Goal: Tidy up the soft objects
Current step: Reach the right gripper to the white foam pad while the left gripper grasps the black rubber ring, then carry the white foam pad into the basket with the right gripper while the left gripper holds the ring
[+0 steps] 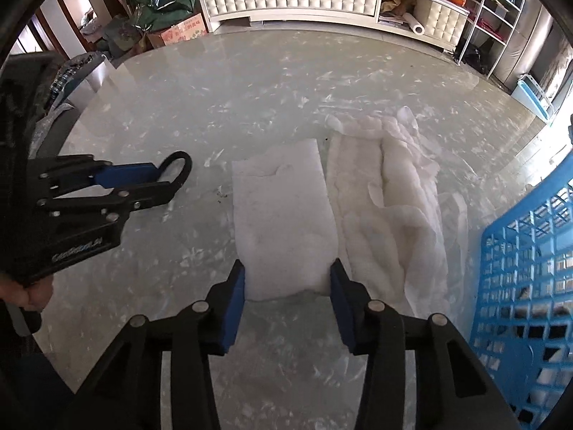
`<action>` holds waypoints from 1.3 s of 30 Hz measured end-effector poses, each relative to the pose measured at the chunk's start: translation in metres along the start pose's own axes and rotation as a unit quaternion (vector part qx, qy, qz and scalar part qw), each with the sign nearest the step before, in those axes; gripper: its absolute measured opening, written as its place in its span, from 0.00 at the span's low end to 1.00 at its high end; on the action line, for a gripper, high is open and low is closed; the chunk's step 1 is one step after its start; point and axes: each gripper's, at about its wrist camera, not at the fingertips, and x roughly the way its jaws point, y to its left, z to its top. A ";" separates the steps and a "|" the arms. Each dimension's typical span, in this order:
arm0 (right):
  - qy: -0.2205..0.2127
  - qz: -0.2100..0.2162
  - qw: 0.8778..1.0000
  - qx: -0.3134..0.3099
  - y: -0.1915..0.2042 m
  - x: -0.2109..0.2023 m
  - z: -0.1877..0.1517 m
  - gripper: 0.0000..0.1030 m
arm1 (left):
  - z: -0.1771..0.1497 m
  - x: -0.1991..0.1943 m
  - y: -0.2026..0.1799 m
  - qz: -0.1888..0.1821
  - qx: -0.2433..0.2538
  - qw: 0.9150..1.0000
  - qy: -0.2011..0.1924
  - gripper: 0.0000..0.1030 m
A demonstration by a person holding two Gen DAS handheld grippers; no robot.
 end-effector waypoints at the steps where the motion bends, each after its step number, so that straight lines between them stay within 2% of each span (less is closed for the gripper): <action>1: -0.002 0.000 1.000 0.000 0.000 -0.004 -0.001 0.41 | 0.000 0.000 -0.001 -0.001 0.002 1.000 0.002 0.17; 4: -0.005 0.004 1.000 0.001 -0.003 -0.016 -0.004 0.41 | -0.005 -0.004 -0.009 -0.009 0.004 1.000 0.009 0.17; 12: -0.014 0.001 1.000 0.007 -0.010 -0.051 -0.016 0.41 | -0.013 -0.039 -0.036 -0.037 0.017 0.999 -0.007 0.17; 22: -0.044 -0.009 0.999 0.009 -0.019 -0.106 -0.034 0.41 | -0.024 -0.082 -0.071 -0.051 0.022 0.998 -0.028 0.17; 31: -0.080 -0.027 0.996 0.025 -0.051 -0.156 -0.047 0.41 | -0.018 -0.108 -0.100 -0.062 0.039 0.996 -0.044 0.17; 39: -0.092 -0.056 0.993 0.055 -0.090 -0.171 -0.059 0.42 | -0.012 -0.118 -0.135 -0.076 0.059 0.994 -0.049 0.17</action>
